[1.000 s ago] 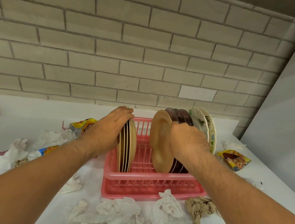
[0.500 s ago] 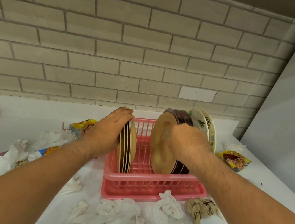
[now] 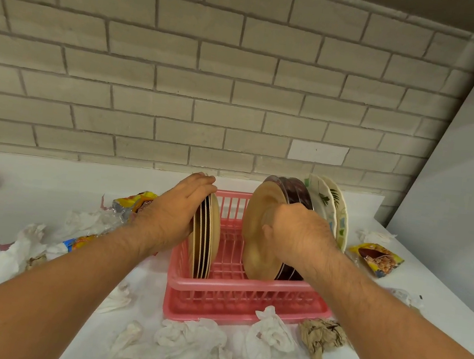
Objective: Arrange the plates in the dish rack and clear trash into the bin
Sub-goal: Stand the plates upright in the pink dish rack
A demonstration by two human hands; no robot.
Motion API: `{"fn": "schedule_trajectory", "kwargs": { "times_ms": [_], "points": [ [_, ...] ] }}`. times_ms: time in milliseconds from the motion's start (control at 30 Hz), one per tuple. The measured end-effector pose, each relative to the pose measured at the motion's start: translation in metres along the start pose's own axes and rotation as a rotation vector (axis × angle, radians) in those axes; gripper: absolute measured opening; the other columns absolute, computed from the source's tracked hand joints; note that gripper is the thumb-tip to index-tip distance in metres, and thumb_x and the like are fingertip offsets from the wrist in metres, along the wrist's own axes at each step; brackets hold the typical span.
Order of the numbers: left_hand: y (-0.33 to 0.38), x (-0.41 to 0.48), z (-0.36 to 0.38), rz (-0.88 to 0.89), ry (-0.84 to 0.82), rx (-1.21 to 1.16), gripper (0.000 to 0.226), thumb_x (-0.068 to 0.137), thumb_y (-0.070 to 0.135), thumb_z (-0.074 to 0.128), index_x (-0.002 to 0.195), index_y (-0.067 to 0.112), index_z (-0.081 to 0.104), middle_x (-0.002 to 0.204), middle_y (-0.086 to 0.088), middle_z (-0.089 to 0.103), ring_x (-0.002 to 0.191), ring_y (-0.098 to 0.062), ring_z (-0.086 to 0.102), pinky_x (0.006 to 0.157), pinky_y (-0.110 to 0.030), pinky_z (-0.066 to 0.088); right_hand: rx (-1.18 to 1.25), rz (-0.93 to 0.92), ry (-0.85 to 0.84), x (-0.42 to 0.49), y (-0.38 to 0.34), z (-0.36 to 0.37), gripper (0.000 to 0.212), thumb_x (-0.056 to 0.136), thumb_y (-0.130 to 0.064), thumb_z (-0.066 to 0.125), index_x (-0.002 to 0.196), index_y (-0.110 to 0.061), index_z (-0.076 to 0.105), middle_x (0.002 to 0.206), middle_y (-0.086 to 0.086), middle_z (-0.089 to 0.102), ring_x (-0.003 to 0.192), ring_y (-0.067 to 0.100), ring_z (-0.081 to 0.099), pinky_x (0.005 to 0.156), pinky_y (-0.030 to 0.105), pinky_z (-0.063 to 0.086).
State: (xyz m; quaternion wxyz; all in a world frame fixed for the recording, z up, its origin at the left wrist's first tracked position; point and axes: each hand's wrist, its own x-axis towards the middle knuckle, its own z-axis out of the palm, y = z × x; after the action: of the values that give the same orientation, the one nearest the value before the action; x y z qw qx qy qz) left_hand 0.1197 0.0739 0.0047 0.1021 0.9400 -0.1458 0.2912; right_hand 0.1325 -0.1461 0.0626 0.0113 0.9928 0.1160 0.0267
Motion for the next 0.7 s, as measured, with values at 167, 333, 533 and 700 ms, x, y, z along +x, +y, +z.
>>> {"fn": "schedule_trajectory", "kwargs": {
  "times_ms": [167,333,533,700],
  "points": [
    [0.0,0.0,0.0,0.0,-0.002,0.006,0.076,0.08,0.002,0.068,0.144,0.02,0.033,0.155,0.002,0.025,0.145,-0.015,0.013,0.109,-0.02,-0.002,0.251,0.043,-0.013,0.003,0.002,0.014,0.021,0.093,-0.03,0.055,0.1,-0.012,0.063,0.079,0.002,0.063,0.068,0.018,0.064,0.056,0.03,0.052],
    [0.0,0.0,0.0,0.003,0.0,0.003,0.075,0.08,0.003,0.069,0.144,0.02,0.033,0.154,0.001,0.026,0.144,-0.015,0.013,0.109,-0.021,0.0,0.294,0.047,-0.003,0.005,0.003,0.019,0.02,0.093,-0.03,0.055,0.1,-0.014,0.064,0.078,0.0,0.064,0.065,0.015,0.064,0.052,0.026,0.049],
    [-0.001,0.001,0.001,0.004,-0.004,0.007,0.076,0.079,0.002,0.07,0.143,0.02,0.034,0.154,0.001,0.028,0.144,-0.016,0.014,0.109,-0.02,0.001,0.306,0.011,0.074,0.006,0.007,0.013,0.027,0.095,-0.031,0.052,0.115,-0.015,0.06,0.09,0.002,0.065,0.07,0.016,0.064,0.057,0.029,0.054],
    [-0.003,0.0,0.004,0.014,0.007,0.01,0.078,0.076,-0.002,0.071,0.143,0.018,0.035,0.153,0.0,0.029,0.144,-0.017,0.016,0.11,-0.021,0.002,0.477,-0.095,0.107,0.004,0.002,0.002,0.036,0.096,-0.03,0.055,0.13,-0.018,0.056,0.126,0.004,0.06,0.096,0.016,0.064,0.071,0.021,0.047]
  ]
}}
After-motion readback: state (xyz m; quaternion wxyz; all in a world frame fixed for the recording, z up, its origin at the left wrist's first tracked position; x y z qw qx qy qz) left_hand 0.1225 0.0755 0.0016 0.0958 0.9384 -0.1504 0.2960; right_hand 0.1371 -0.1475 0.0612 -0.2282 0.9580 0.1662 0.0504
